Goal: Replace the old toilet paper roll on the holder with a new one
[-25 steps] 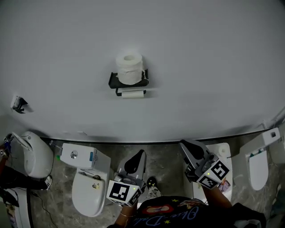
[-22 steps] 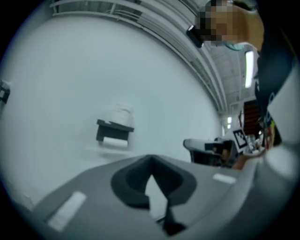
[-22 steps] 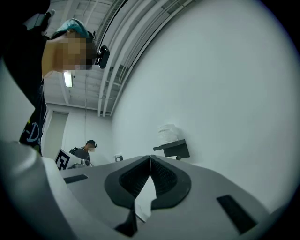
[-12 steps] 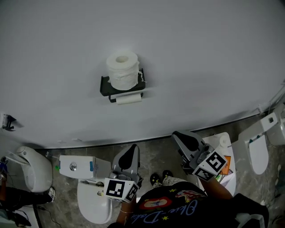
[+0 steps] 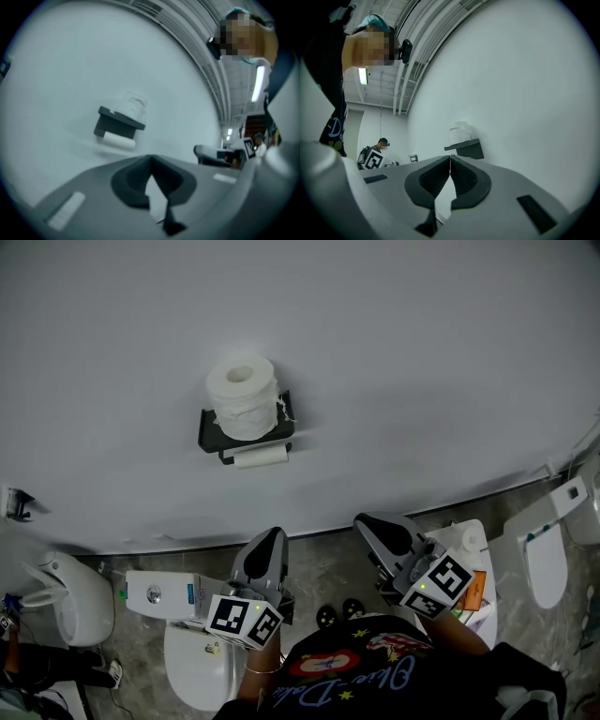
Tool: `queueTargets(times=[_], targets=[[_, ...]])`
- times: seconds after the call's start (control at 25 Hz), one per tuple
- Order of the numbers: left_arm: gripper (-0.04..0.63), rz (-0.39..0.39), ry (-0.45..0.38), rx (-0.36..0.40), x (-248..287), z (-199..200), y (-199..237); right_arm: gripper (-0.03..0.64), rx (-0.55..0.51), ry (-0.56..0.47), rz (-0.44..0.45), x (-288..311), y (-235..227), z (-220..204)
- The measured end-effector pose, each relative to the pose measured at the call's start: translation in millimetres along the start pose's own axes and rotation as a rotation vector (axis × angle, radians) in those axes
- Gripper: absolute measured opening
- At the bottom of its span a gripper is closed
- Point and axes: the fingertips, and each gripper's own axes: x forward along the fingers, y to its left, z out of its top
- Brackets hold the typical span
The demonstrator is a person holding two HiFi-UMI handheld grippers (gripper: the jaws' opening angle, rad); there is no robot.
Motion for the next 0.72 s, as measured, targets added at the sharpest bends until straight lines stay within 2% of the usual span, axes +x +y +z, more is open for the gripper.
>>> queueTargets(times=[0.12,0.36,0.52,0.72], targets=[[0.002,-0.011,-0.018,-0.111,16.3,-2.8,20.1,0.012,0.02,0.006,0.031,2.9,9.4,-6.3],[0.006,-0.047,-0.131,-0.463,49.2,-0.6,59.4,0.012,0.011,0.002,0.047,2.2,12.7,-2.7],[0.08,-0.106,-0.202,-0.655,72.1,5.5,73.2,0.012,-0.006,-0.019,0.041,-0.4,13.9,5.8],[0.209,-0.127,-0.3,-0.828,90.0,7.3,95.6,0.012,-0.022,-0.019,0.002,-7.2,7.6,6.0]])
